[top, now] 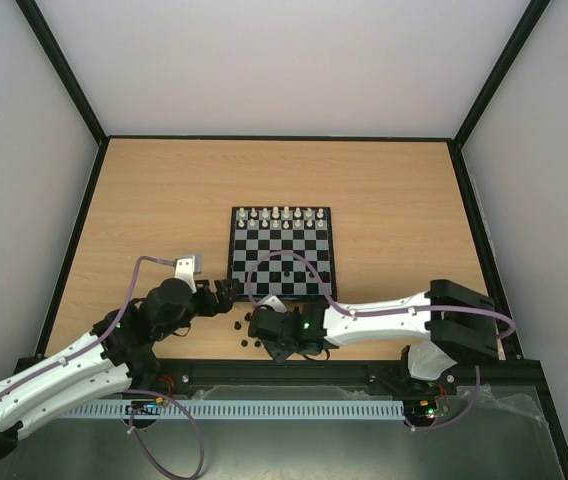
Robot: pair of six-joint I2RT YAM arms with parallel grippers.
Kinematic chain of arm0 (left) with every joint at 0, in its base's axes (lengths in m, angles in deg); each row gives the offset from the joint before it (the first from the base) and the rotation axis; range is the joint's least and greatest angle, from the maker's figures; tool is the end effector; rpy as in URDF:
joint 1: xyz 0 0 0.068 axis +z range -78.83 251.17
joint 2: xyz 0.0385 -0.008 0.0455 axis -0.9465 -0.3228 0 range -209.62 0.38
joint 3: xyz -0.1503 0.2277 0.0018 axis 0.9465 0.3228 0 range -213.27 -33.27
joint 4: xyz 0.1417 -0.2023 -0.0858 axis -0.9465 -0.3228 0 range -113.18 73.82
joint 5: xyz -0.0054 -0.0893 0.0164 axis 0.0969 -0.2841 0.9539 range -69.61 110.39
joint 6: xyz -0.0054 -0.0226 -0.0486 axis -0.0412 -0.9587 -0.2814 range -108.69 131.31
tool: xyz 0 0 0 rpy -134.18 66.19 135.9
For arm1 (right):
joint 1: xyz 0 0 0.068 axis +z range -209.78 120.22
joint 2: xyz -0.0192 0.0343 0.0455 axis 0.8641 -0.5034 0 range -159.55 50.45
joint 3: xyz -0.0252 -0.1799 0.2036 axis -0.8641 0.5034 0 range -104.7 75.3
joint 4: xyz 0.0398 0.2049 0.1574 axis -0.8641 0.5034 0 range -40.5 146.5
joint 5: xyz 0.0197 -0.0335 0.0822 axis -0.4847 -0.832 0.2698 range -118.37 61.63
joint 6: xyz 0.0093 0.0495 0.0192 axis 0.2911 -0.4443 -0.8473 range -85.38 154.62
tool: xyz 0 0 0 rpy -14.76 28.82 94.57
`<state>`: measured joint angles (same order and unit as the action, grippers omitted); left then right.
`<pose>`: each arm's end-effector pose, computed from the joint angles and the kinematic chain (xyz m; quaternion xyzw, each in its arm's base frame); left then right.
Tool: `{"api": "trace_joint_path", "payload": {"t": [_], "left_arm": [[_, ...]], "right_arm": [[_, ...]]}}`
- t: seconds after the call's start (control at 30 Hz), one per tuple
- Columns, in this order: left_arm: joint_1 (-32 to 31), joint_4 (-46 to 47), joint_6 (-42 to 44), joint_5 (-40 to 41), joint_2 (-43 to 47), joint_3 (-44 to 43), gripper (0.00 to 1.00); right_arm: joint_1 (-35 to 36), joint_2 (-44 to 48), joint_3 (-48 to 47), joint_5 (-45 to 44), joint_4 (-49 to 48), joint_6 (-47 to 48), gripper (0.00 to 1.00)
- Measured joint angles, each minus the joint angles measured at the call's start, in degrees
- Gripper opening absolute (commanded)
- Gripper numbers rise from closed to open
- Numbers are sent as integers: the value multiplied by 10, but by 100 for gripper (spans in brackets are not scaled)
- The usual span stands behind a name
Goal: Set up the chess pieces on the board
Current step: Pick up the chess piece at the center of the board.
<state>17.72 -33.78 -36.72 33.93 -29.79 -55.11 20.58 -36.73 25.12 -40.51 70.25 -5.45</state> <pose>0.0904 -0.1080 0.2227 -0.0226 0.8438 -0.3446 0.4107 0.0572 0.2913 0.1857 -0.3014 0.9070 0.1892 0.2253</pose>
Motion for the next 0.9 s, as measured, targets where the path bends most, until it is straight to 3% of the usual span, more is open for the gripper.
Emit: {"api": "trace_joint_path", "payload": {"t": [0.43, 0.9], "left_arm": [[0, -3, -1, 0, 18, 0, 100], [0, -4, -1, -1, 24, 1, 100]], "right_arm": [[7, -70, -44, 5, -27, 0, 25], [7, -80, -46, -5, -24, -5, 20]]}}
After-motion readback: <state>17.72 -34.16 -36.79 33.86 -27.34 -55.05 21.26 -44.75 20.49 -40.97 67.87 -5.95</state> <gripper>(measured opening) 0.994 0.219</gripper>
